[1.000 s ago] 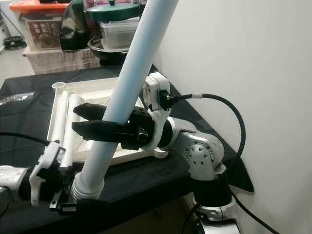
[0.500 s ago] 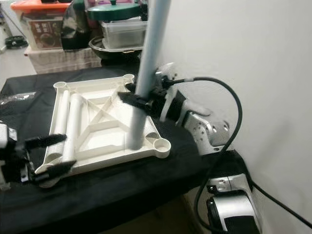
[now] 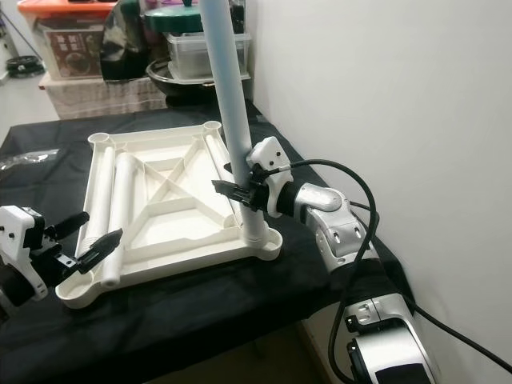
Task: Building children table
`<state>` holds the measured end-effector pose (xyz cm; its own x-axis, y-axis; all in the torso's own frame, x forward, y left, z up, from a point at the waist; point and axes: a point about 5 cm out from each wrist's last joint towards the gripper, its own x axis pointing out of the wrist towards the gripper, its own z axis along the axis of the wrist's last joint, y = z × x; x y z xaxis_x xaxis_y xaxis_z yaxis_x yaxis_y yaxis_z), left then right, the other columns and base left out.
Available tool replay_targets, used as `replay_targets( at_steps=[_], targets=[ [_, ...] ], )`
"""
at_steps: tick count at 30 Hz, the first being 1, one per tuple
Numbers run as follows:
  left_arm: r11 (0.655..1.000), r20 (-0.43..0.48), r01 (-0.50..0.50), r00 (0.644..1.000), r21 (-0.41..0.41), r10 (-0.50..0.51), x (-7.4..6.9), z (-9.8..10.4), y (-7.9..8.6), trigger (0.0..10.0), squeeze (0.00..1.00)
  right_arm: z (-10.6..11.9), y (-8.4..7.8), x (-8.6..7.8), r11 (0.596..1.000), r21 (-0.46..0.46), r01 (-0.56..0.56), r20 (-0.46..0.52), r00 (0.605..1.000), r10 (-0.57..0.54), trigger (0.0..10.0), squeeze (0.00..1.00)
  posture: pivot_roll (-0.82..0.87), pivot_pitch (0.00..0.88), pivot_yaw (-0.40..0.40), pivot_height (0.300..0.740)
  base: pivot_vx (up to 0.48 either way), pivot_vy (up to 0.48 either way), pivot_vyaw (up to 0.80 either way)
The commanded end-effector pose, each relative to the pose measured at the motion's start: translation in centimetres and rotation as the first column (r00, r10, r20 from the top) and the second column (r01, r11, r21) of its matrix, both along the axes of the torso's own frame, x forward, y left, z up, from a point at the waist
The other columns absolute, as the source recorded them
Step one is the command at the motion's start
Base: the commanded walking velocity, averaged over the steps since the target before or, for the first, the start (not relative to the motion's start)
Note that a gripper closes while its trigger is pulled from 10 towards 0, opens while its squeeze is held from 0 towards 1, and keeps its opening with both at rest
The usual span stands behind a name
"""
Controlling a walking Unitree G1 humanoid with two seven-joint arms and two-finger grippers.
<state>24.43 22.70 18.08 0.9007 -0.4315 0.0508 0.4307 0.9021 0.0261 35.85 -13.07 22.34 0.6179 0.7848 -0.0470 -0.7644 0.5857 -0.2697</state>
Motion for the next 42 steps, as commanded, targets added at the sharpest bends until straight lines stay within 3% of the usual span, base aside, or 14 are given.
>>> replay_targets(
  at_steps=[1, 7, 11, 14, 20, 24, 27, 29, 30, 32, 34, 37, 39, 42],
  targets=[
    [1.0, -0.004, 0.007, 1.0, 0.011, -0.007, 0.0, -0.3, -0.7, 10.0, 0.0, -1.0, -0.5, 0.3, 0.999, -0.035, 0.035, -0.025, 0.999, -0.036, 0.0, 0.0, 0.03, 0.0, -0.03, 0.74, 0.0, 0.0, 0.0],
    [0.999, -0.005, -0.03, 1.0, -0.017, 0.03, 0.3, -0.8, -1.3, 10.0, 0.0, -1.0, -2.1, 0.2, 0.997, -0.058, 0.055, -0.008, 0.998, -0.055, 0.0, 0.0, 0.02, 0.0, -0.031, 0.74, 0.0, 0.0, 0.0],
    [0.999, -0.007, -0.04, 0.999, -0.025, 0.04, 0.5, -1.0, -1.3, 10.0, 0.0, -1.6, -2.1, -0.3, 0.996, -0.093, 0.01, -0.015, 1.0, -0.012, 0.0, 0.0, 0.02, 0.0, -0.03, 0.74, 0.0, 0.0, 0.0],
    [0.999, -0.008, -0.043, 0.999, -0.029, 0.043, 0.6, -1.0, -1.4, 10.0, 0.0, -1.9, -1.9, -0.6, 0.994, -0.108, -0.022, -0.022, 1.0, 0.019, 0.0, 0.0, 0.01, 0.0, -0.03, 0.74, 0.0, 0.0, 0.0],
    [0.998, -0.013, -0.054, 0.998, -0.036, 0.054, 0.8, -1.2, -1.5, 10.0, 0.0, -3.0, 0.2, -1.3, 0.995, -0.047, -0.085, -0.036, 0.996, 0.084, 0.0, 0.0, 0.02, 0.0, -0.033, 0.74, 0.0, 0.0, 0.0],
    [0.998, -0.014, -0.058, 0.998, -0.038, 0.057, 0.9, -1.2, -1.6, 10.0, 0.0, -3.3, 0.8, -1.5, 0.994, -0.035, -0.103, -0.044, 0.994, 0.101, 0.0, 0.0, 0.02, 0.0, -0.035, 0.74, 0.0, 0.0, 0.0],
    [0.996, -0.024, -0.066, 0.998, -0.057, 0.065, 0.8, -1.3, -1.4, 10.0, 0.0, -3.9, 1.9, -2.3, 0.986, 0.046, -0.161, -0.108, 0.98, 0.165, 0.0, 0.0, 0.02, 0.0, -0.037, 0.74, 0.0, 0.0, 0.0],
    [0.993, -0.032, -0.081, 0.996, -0.085, 0.079, 0.9, -1.3, -1.1, 10.0, 0.0, -3.7, 2.6, -2.8, 0.961, 0.211, -0.18, -0.192, 0.956, 0.222, 0.0, 0.0, 0.02, 0.0, -0.038, 0.74, 0.0, 0.0, 0.0],
    [0.993, -0.032, -0.081, 0.996, -0.085, 0.079, 0.9, -1.3, -1.1, 10.0, 0.0, -3.7, 2.6, -2.8, 0.961, 0.211, -0.18, -0.192, 0.956, 0.222, 0.0, 0.0, 0.02, 0.0, -0.038, 0.74, 0.0, 0.0, 0.0],
    [0.99, -0.037, -0.092, 0.995, -0.105, 0.088, 0.9, -1.3, -1.0, 10.0, 0.0, -3.1, 2.6, -2.8, 0.909, 0.387, -0.151, -0.264, 0.927, 0.267, 0.0, 0.0, 0.03, 0.0, -0.044, 0.74, 0.0, 0.0, 0.0],
    [0.99, -0.04, -0.096, 0.995, -0.106, 0.092, 1.0, -1.4, -1.0, 10.0, 0.0, -3.0, 2.6, -3.2, 0.888, 0.427, -0.171, -0.283, 0.907, 0.311, 0.0, 0.0, 0.03, 0.0, -0.04, 0.74, 0.0, 0.0, 0.0],
    [0.99, -0.041, -0.097, 0.995, -0.105, 0.093, 1.0, -1.4, -1.0, 10.0, 0.0, -3.1, 2.5, -3.5, 0.892, 0.41, -0.192, -0.281, 0.904, 0.324, 0.0, 0.0, 0.03, 0.0, -0.04, 0.74, 0.0, 0.0, 0.0],
    [0.99, -0.044, -0.105, 0.994, -0.097, 0.102, 1.1, -1.6, -1.0, 10.0, 0.0, -3.9, 2.5, -4.0, 0.924, 0.284, -0.255, -0.265, 0.905, 0.331, 0.0, 0.0, 0.03, 0.0, -0.04, 0.74, 0.0, 0.0, 0.0],
    [0.989, -0.043, -0.114, 0.993, -0.097, 0.11, 1.2, -1.6, -0.8, 10.0, 0.0, -4.2, 2.4, -4.3, 0.932, 0.21, -0.296, -0.254, 0.904, 0.345, 0.0, 0.0, 0.02, 0.0, -0.039, 0.74, 0.0, 0.0, 0.0]
  ],
)
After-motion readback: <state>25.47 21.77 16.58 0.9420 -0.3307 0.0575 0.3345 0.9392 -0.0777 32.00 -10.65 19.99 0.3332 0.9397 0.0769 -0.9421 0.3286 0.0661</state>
